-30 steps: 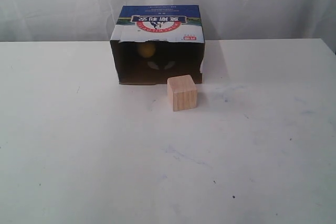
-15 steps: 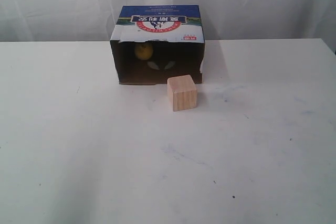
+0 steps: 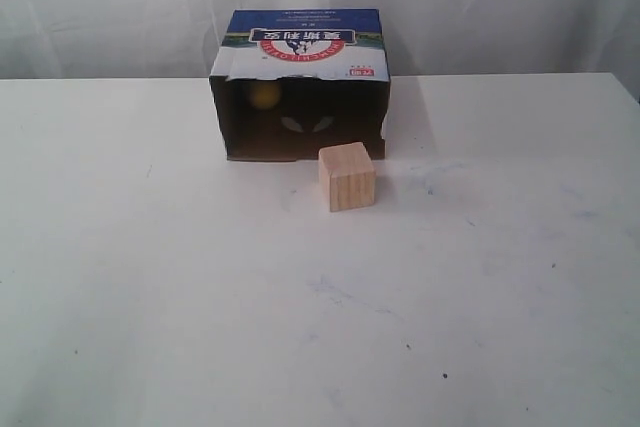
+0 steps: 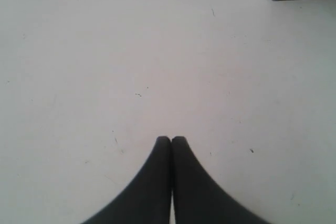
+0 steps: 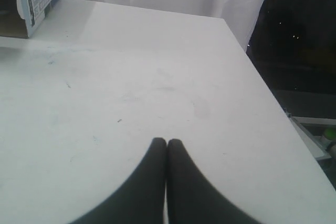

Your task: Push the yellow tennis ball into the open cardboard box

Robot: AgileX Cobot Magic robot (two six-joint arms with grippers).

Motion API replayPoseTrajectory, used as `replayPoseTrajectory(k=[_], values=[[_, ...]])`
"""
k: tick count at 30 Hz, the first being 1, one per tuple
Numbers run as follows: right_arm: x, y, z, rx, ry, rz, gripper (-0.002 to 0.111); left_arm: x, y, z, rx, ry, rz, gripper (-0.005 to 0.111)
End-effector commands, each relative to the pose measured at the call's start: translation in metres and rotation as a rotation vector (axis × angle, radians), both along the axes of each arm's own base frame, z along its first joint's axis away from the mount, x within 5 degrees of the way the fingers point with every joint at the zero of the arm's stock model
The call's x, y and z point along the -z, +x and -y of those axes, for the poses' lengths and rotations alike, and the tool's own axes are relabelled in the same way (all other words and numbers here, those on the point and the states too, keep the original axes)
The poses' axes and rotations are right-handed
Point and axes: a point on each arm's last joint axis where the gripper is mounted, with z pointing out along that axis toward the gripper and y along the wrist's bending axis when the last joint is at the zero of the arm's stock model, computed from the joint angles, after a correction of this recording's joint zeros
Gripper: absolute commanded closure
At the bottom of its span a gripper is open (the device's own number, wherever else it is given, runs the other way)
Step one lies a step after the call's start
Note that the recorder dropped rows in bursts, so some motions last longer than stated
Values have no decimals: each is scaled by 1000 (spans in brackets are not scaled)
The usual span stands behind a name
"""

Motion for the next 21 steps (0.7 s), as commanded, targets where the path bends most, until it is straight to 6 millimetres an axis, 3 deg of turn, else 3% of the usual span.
replayPoseTrajectory(k=[1,9,21], values=[[-1,0,0,1,5,16,108,1,0,0,-36,-101,4,107],[-1,0,0,1,5,16,108,1,0,0,24,52,-5,107],[-1,0,0,2,-2,17,108,1,0,0,24,53,-3,107]])
